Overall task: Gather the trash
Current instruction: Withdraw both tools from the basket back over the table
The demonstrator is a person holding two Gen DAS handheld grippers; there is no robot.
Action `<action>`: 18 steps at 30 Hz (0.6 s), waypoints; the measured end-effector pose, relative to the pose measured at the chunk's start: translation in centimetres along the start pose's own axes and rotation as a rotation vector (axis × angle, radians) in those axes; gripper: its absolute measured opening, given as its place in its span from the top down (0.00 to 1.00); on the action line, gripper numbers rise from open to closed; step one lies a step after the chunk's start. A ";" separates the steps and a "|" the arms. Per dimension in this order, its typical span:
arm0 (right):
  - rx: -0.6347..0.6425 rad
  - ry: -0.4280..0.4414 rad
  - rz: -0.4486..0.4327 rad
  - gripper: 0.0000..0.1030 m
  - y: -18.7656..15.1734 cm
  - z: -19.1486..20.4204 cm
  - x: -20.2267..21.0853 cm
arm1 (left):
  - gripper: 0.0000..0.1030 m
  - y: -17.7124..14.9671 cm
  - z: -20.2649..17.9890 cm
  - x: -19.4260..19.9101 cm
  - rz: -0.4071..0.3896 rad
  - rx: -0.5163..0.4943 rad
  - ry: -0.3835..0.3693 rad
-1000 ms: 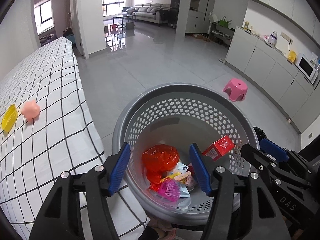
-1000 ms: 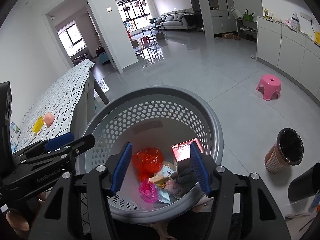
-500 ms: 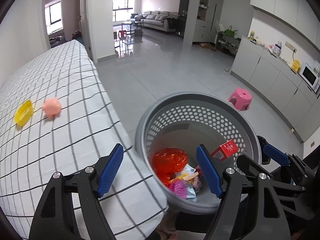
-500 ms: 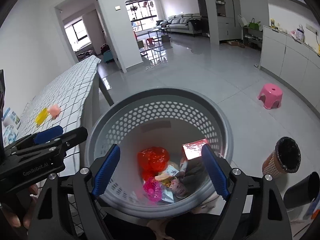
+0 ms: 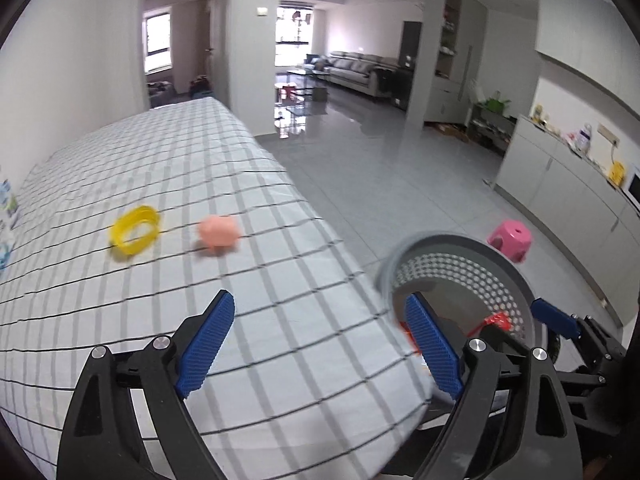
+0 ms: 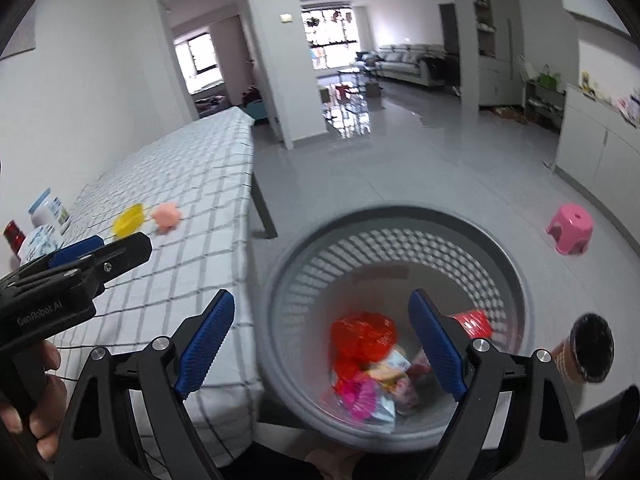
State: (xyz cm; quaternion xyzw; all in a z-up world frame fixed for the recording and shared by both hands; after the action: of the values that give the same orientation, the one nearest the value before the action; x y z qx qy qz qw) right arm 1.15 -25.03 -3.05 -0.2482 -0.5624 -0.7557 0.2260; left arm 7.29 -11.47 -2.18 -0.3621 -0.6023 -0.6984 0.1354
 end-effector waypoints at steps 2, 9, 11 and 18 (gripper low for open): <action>0.031 0.017 -0.005 0.18 0.7 1.5 -0.4 | 0.17 0.2 1.4 0.2 -0.008 0.012 0.023; 0.120 0.119 0.009 0.18 2.9 7.0 -3.4 | 0.15 0.2 8.3 1.1 -0.026 0.080 0.123; 0.153 0.140 0.017 0.18 3.4 8.8 -4.5 | 0.14 0.2 10.7 1.1 -0.025 0.106 0.158; 0.243 0.172 0.068 0.18 4.6 13.0 -9.2 | 0.13 -0.2 16.8 0.3 -0.012 0.158 0.258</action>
State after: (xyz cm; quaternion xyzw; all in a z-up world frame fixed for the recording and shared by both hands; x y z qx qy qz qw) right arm 12.77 -13.14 -2.25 -0.1721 -0.6194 -0.6926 0.3271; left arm 12.73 4.47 -1.90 -0.2537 -0.6353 -0.6903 0.2358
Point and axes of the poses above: each gripper's, at about its wrist camera, not at the fingertips, and x roughly against the way its jaws point, z to its left, y to its top, the point moved 4 cm from there along -x, roughly the way its jaws point, and after that the axes turned 6 degrees about y, right-handed, at the moved point
